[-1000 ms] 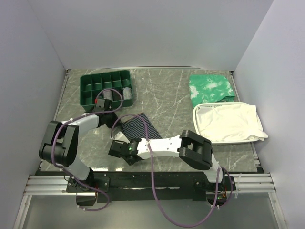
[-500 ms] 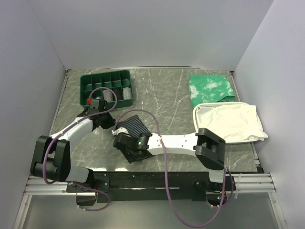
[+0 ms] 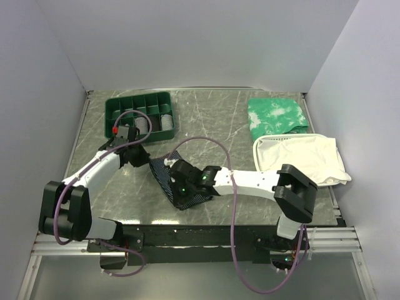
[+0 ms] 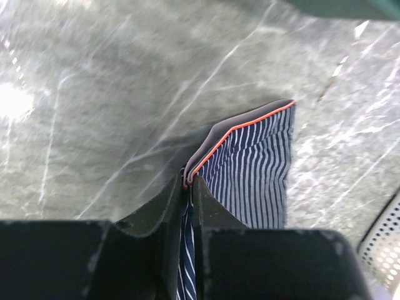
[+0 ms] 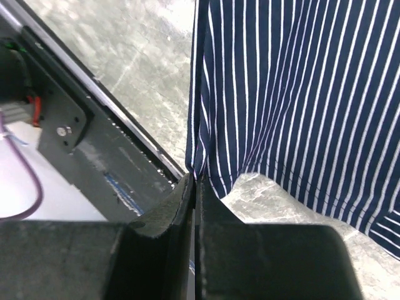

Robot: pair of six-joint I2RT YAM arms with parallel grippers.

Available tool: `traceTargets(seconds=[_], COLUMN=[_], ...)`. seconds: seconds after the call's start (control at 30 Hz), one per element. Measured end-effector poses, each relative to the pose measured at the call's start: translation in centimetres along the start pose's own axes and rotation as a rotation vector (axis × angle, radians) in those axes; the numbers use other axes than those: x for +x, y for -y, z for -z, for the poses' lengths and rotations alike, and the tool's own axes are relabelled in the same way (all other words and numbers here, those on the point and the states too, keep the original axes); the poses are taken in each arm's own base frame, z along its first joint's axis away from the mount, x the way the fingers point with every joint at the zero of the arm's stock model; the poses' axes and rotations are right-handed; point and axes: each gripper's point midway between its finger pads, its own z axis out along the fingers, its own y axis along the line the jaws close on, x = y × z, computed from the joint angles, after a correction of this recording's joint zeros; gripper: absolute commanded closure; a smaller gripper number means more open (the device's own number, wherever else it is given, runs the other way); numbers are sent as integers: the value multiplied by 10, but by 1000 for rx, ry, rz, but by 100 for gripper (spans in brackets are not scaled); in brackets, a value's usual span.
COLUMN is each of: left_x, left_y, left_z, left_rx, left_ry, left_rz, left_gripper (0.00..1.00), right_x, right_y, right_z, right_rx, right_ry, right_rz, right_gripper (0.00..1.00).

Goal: Roll the underwear
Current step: Fold the underwear at the center of the board.

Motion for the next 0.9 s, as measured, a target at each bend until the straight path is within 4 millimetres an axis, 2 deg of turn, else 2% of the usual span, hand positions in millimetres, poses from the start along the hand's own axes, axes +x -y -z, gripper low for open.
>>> traceTargets(seconds=[0.23, 0.47, 0.7, 0.9], left_x=[-13, -7, -7, -5], left_y=[16, 30, 62, 79], left_z=[-5, -16, -24, -32], left_rx=[-3, -23, -6, -17], left_ry=[-8, -52, -69, -79], left_rz=[-8, -46, -95, -127], left_gripper=[99, 99, 99, 99], right_x=[-11, -13, -12, -7], right_y=[6, 19, 33, 50], right_z=[9, 11, 13, 16], right_rx=[-86, -126, -144, -135], right_ry=[56, 82, 113, 141], right_rz=[-71, -138, -195, -257], right_gripper=[100, 100, 100, 100])
